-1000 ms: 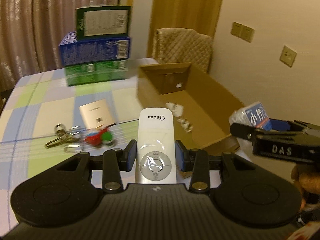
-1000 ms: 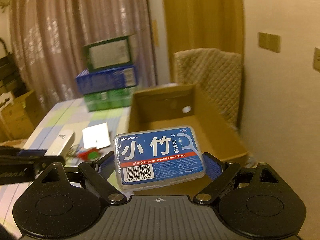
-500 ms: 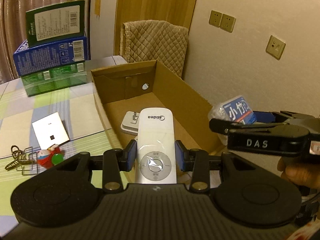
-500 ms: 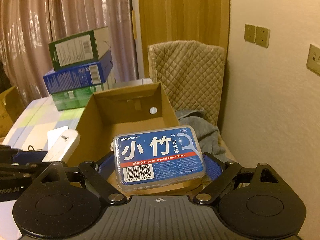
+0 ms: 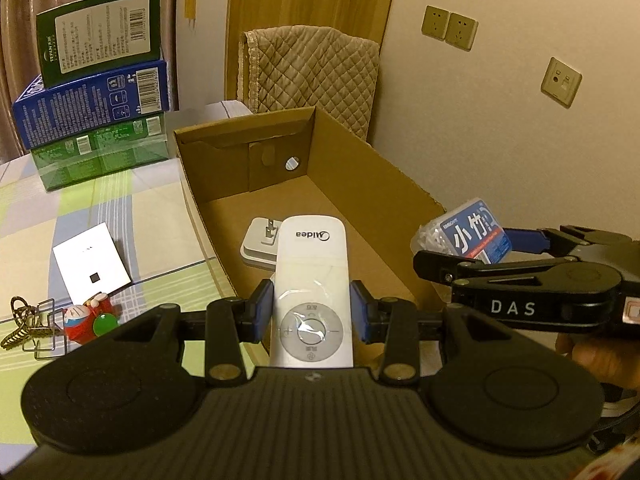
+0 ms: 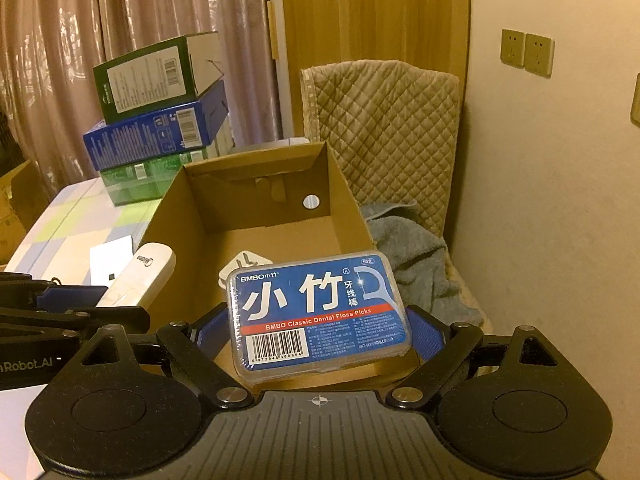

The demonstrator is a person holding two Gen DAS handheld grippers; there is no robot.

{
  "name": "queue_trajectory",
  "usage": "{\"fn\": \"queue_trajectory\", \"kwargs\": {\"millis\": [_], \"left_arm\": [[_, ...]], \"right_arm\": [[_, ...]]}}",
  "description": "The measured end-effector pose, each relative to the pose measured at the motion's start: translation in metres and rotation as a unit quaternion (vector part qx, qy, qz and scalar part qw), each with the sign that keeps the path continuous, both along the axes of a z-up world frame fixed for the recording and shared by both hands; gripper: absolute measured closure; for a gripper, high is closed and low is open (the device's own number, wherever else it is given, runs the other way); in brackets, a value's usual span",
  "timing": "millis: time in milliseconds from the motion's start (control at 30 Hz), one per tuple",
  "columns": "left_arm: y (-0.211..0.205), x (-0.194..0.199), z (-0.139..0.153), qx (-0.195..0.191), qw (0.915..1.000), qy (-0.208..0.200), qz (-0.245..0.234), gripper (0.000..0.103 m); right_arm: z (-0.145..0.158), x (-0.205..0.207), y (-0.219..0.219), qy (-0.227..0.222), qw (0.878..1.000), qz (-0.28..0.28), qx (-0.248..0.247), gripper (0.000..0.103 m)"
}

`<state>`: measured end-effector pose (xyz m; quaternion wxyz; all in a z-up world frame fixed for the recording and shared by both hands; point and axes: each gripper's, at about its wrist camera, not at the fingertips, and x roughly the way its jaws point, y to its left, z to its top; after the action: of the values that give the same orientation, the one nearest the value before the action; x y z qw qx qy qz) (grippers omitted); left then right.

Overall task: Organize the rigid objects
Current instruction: 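Open the left tool to drop the remote while the right releases the floss box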

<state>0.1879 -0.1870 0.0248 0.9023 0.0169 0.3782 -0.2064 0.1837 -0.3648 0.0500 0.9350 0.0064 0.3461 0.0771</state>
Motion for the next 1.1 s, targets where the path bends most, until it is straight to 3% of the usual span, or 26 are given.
{"fn": "queue_trajectory", "kwargs": {"millis": [433,500,1100], "left_arm": [[-0.001,0.006,-0.003,0.009,0.9999,-0.011,0.0,0.067],[0.0,0.006,-0.001,0.01,0.9998,-0.017,-0.002,0.062],[0.035,-0.005,0.006,-0.005,0.9994,-0.014,0.032,0.062]], "right_arm": [[-0.002,0.001,0.0,0.002,1.0,-0.005,0.0,0.016],[0.0,0.0,0.0,0.002,1.0,-0.005,0.003,0.016],[0.0,0.0,0.009,0.006,1.0,0.001,0.01,0.016]]}}
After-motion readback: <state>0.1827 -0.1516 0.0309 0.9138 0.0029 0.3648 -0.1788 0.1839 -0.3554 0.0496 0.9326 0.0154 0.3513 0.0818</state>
